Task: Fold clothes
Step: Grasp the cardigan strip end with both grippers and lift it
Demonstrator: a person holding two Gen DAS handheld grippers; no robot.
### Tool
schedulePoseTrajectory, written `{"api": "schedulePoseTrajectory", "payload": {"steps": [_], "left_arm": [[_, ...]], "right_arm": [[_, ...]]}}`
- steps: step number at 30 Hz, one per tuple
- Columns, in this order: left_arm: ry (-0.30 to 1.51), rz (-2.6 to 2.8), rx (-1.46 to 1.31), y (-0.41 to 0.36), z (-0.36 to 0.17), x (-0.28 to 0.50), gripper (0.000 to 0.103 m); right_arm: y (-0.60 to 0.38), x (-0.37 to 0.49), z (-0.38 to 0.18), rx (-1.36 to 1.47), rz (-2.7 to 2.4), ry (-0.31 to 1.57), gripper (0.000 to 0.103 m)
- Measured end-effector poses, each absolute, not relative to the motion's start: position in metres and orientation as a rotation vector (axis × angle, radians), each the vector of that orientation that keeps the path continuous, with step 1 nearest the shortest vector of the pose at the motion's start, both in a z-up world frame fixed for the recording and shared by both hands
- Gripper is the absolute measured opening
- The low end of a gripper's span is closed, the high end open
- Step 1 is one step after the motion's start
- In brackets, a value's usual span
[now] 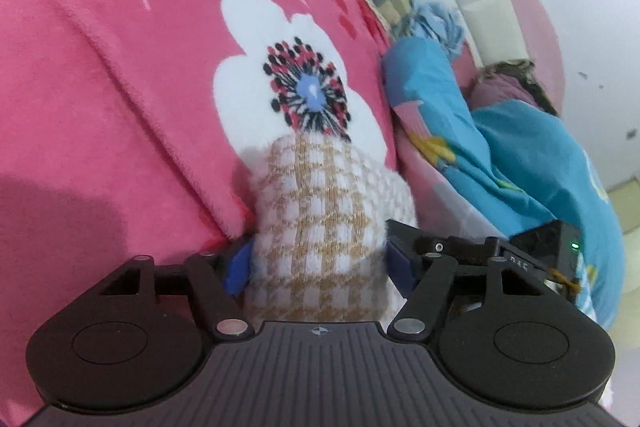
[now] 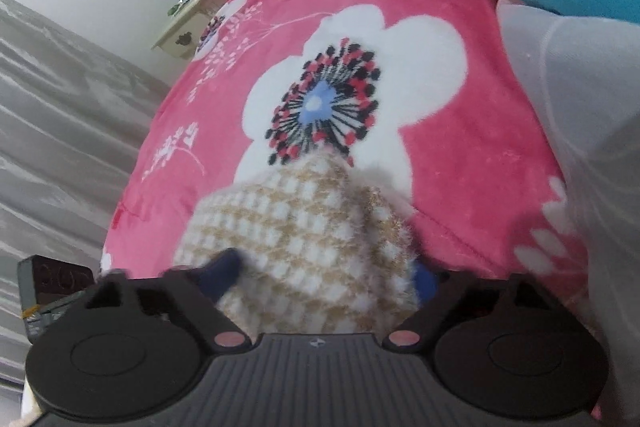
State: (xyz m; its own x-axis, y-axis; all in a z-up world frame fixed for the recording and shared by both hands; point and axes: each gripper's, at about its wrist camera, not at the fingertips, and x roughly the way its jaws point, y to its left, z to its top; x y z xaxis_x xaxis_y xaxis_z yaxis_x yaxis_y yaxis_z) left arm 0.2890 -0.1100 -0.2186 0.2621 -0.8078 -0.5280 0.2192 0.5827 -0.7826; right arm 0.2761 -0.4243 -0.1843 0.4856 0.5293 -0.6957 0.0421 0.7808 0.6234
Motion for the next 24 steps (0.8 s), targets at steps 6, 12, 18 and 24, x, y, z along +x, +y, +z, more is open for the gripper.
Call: {"api": "schedulePoseTrajectory", "payload": {"steps": [6,12,18,24], "left_arm": [[1.030,-0.768,-0.621,-0.108,-0.184,0.277,0.058],[0.894,-0.867,-0.538,-0.094,-0.114,0.237,0.058],[0.776,-0.974,-0.379,-0.082,-0.043,0.172,0.058],[0.711,-1.054,-0.193,-0.063,0.003,0.086,0.058]], "right_arm": [[-0.427,0.253,-0.149,0.632,0.340,0.957,0.052],[-0.425,0.201,-0.085,0.631,0.407,0.799,0.051],[-0.414,0.121,-0.011,0.558,0.471,0.678,0.051],[-0.387,0.021,0.035,0.436,0.513,0.592,0.051]]}}
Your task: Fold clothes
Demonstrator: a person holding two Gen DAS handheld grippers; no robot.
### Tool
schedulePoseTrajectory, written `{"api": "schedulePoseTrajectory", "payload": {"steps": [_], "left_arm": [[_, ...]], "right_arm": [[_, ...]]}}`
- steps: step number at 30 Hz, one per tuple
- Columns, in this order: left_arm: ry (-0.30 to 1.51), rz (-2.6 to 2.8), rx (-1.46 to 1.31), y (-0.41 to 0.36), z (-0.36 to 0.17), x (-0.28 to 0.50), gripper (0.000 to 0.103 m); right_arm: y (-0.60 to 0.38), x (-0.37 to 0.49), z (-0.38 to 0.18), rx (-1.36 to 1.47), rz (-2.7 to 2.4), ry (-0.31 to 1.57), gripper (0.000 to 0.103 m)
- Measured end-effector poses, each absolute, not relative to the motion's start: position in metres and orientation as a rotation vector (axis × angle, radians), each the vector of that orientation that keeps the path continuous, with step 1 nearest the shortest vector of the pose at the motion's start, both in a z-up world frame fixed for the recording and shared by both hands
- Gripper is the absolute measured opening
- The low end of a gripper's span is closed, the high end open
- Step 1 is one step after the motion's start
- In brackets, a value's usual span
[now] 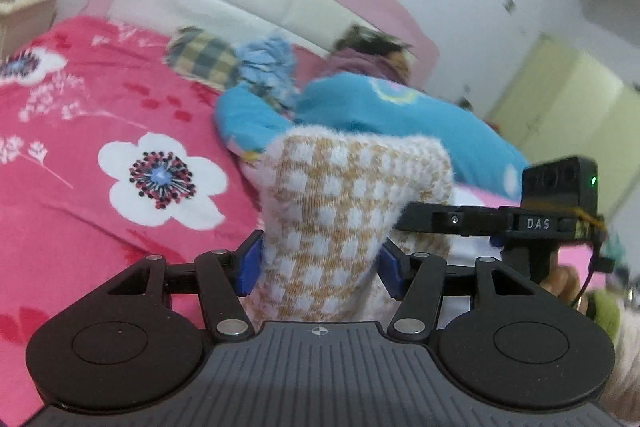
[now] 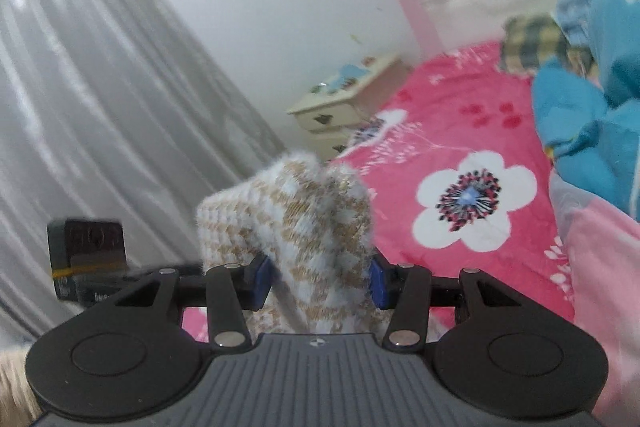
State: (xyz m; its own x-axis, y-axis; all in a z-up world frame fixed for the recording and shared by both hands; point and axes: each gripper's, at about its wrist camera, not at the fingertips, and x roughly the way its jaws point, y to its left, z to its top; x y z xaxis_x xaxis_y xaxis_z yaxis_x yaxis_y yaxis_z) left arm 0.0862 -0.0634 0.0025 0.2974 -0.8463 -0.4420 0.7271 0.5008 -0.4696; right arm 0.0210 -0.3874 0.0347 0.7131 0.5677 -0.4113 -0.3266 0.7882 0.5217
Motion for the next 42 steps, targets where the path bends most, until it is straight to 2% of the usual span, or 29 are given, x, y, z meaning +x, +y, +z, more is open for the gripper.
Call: {"api": "schedulePoseTrajectory", "payload": {"steps": [5,9,14,17,20,23,27,29,32,34,35,36,39,41,42], "left_arm": [[0.678,-1.089,-0.005,-0.046,0.012,0.016,0.058],[0.647,-1.090,0.180,-0.032,0.003,-0.044,0.058],[0.641,-1.033,0.451,-0.020,-0.038,-0.118,0.060],[0.735,-1.019,0.534,-0.012,-0.074,-0.142,0.061],[0.886,-1.022,0.490,0.007,-0.100,-0.146,0.060],[0.987,-0.944,0.341,0.041,-0.105,-0.133,0.061],[1.110,-0.825,-0.067,0.084,-0.109,-0.100,0.061],[1.119,-0.800,-0.240,0.093,-0.113,-0.088,0.061],[1.198,-0.797,-0.483,0.087,-0.133,-0.068,0.066],[1.255,-0.797,-0.646,0.080,-0.147,-0.054,0.066],[1.283,-0.795,-0.728,0.076,-0.155,-0.047,0.066],[1.305,-0.796,-0.762,0.070,-0.160,-0.042,0.067],[1.366,-0.824,-0.703,0.044,-0.169,-0.037,0.069],[1.403,-0.856,-0.690,0.031,-0.174,-0.034,0.070],[1.417,-0.859,-0.688,0.026,-0.175,-0.033,0.070]], "right_arm": [[-0.357,-0.059,0.043,0.336,0.535,0.566,0.052],[-0.320,-0.130,0.039,0.150,0.539,0.549,0.053],[-0.262,-0.207,-0.005,-0.166,0.535,0.557,0.055],[-0.231,-0.233,-0.047,-0.368,0.537,0.616,0.058],[-0.210,-0.247,-0.084,-0.564,0.531,0.706,0.059],[-0.211,-0.260,-0.082,-0.602,0.530,0.727,0.062],[-0.256,-0.254,-0.051,-0.215,0.513,0.848,0.066],[-0.297,-0.246,-0.046,0.142,0.448,0.897,0.071],[-0.354,-0.233,-0.062,0.702,0.318,0.923,0.079],[-0.376,-0.224,-0.082,0.960,0.239,0.913,0.085],[-0.382,-0.217,-0.090,1.039,0.207,0.920,0.086],[-0.384,-0.210,-0.101,1.093,0.181,0.952,0.091],[-0.378,-0.193,-0.133,1.221,0.156,1.092,0.092],[-0.367,-0.186,-0.146,1.267,0.202,1.141,0.090],[-0.361,-0.183,-0.146,1.244,0.221,1.155,0.084]]}}
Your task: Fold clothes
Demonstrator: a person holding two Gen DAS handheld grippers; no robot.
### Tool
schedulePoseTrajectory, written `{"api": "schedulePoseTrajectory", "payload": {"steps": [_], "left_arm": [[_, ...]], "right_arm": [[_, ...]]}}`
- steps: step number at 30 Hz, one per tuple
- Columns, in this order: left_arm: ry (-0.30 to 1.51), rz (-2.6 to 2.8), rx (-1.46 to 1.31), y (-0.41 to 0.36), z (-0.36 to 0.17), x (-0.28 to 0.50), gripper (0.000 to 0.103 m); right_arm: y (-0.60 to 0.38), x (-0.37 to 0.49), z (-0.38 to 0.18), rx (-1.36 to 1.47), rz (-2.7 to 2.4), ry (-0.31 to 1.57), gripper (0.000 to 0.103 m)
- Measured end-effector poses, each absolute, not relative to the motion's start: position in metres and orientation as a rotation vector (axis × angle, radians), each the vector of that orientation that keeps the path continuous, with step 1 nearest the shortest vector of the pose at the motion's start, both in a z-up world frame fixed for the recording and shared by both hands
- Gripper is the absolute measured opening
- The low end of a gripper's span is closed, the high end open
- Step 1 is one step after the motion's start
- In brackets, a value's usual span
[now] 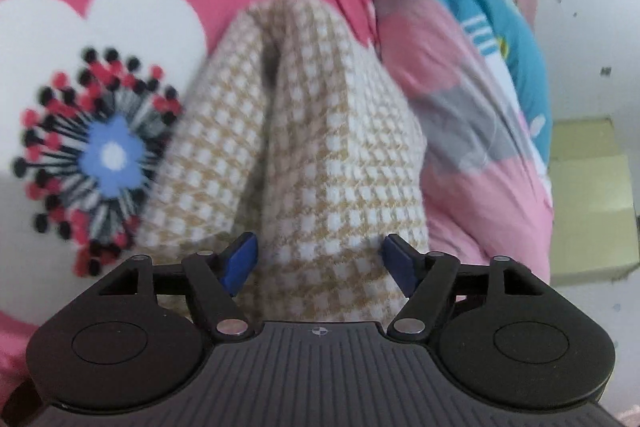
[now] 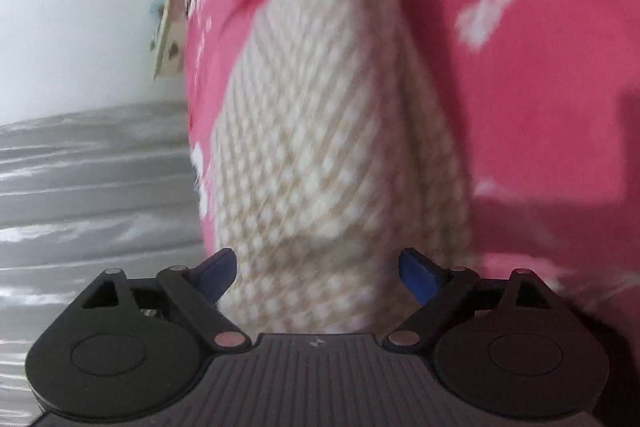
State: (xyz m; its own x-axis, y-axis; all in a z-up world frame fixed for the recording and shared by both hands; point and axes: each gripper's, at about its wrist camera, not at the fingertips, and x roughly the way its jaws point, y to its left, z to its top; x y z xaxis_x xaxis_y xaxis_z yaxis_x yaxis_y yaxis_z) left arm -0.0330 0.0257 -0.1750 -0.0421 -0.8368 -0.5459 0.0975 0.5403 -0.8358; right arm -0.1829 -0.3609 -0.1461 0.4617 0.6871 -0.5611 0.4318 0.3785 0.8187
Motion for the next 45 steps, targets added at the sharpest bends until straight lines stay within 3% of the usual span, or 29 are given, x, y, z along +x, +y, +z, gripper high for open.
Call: {"api": "schedulePoseTrajectory", "payload": {"steps": [2,4,6,12,15,17,20,23,26,30,34,36,38,41,44,45], "left_arm": [[1.430,-0.862,-0.681,0.019,-0.174,-0.032,0.070],[1.421,-0.881,-0.684,0.012,-0.169,-0.031,0.069],[1.389,-0.915,-0.694,0.007,-0.157,-0.028,0.068],[1.220,-0.956,-0.583,0.005,-0.119,-0.013,0.067],[1.259,-0.906,-0.456,0.013,-0.140,-0.020,0.064],[1.316,-0.871,-0.413,0.019,-0.163,-0.029,0.068],[1.324,-0.846,-0.487,0.032,-0.172,-0.039,0.068],[1.268,-0.801,-0.446,0.035,-0.153,-0.045,0.067],[1.090,-0.756,-0.332,0.035,-0.111,-0.056,0.064],[0.810,-0.812,-0.176,0.014,-0.057,-0.079,0.062],[0.832,-0.840,0.022,-0.022,-0.085,-0.095,0.060],[0.858,-0.847,0.128,-0.040,-0.103,-0.103,0.053],[0.843,-0.820,0.190,-0.041,-0.122,-0.111,0.055],[0.819,-0.816,0.180,-0.030,-0.131,-0.116,0.056],[0.799,-0.805,0.188,-0.033,-0.132,-0.122,0.056],[0.790,-0.799,0.186,-0.032,-0.133,-0.124,0.056]], "right_arm": [[-0.349,-0.178,-0.139,1.146,0.242,1.168,0.078],[-0.345,-0.174,-0.129,1.105,0.264,1.149,0.064],[-0.340,-0.170,-0.116,1.070,0.291,1.120,0.062],[-0.323,-0.151,-0.083,0.913,0.364,1.018,0.061],[-0.312,-0.152,-0.113,0.854,0.362,1.113,0.061],[-0.303,-0.164,-0.141,0.858,0.362,1.185,0.058],[-0.298,-0.167,-0.141,0.821,0.384,1.191,0.058],[-0.300,-0.168,-0.128,0.808,0.383,1.210,0.062],[-0.304,-0.173,-0.099,0.666,0.361,1.213,0.068],[-0.327,-0.174,-0.040,0.504,0.236,1.012,0.065],[-0.322,-0.158,-0.008,0.318,0.147,0.737,0.053],[-0.316,-0.152,-0.017,0.224,0.138,0.666,0.052],[-0.307,-0.147,-0.042,0.183,0.142,0.681,0.048],[-0.292,-0.150,-0.109,0.143,0.169,0.906,0.048],[-0.283,-0.150,-0.085,0.072,0.171,0.943,0.043],[-0.286,-0.147,-0.070,0.088,0.170,0.956,0.034]]}}
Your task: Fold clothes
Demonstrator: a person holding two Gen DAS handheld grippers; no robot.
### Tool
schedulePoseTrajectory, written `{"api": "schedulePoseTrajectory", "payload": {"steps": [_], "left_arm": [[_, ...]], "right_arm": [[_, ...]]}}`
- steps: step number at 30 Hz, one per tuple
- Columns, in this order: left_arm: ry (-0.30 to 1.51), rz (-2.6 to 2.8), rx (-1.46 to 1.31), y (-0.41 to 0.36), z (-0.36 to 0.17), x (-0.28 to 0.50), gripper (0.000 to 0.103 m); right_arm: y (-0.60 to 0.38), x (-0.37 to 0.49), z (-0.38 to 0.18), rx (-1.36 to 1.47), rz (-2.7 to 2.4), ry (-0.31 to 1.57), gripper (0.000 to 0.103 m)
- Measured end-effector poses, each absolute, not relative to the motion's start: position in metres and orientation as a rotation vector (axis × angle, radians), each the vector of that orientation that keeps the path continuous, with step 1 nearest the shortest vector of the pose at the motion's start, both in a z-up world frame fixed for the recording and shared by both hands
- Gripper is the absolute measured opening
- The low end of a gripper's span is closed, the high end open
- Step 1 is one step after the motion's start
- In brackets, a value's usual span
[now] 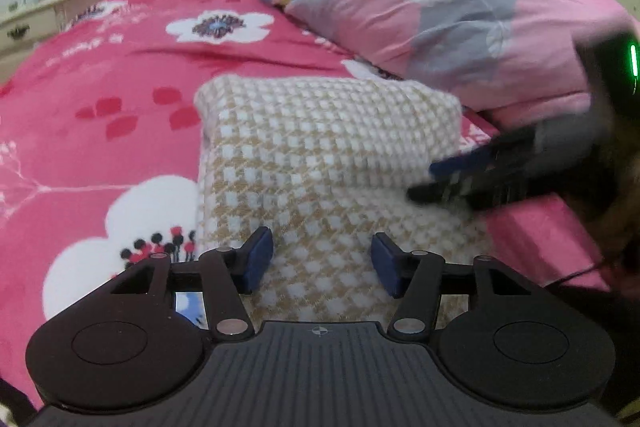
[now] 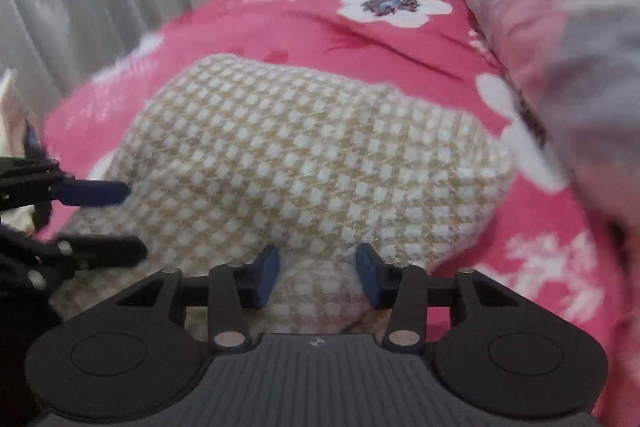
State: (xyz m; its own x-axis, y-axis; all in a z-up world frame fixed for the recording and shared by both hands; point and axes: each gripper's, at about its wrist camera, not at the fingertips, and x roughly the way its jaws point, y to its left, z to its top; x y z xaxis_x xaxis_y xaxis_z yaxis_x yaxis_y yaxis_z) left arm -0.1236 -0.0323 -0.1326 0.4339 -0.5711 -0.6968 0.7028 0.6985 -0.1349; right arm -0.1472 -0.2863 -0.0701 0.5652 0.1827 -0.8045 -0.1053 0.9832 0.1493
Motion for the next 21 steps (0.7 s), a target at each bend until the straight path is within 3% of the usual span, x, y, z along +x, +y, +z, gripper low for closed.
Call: {"api": "schedulePoseTrajectory", "payload": {"steps": [4,6,10,17,21], "left_arm": [[0.760,-0.762,0.148,-0.029,-0.136,-0.131,0.056],[0.746,-0.749,0.152,-0.030,-0.136,-0.135,0.056],[0.767,-0.755,0.113,-0.025,-0.137,-0.130,0.056],[0.766,-0.752,0.092,-0.021,-0.137,-0.132,0.057],[0.767,-0.730,0.099,-0.020,-0.138,-0.132,0.057]], "right_arm": [[-0.277,-0.124,-0.025,0.133,0.229,0.798,0.032],[-0.263,-0.101,-0.035,0.113,0.252,0.780,0.032],[-0.260,-0.083,-0.111,0.121,0.209,0.958,0.024],[-0.232,-0.052,-0.055,0.136,0.336,0.835,0.023],[-0.201,-0.009,-0.113,0.110,0.389,0.918,0.022]]}}
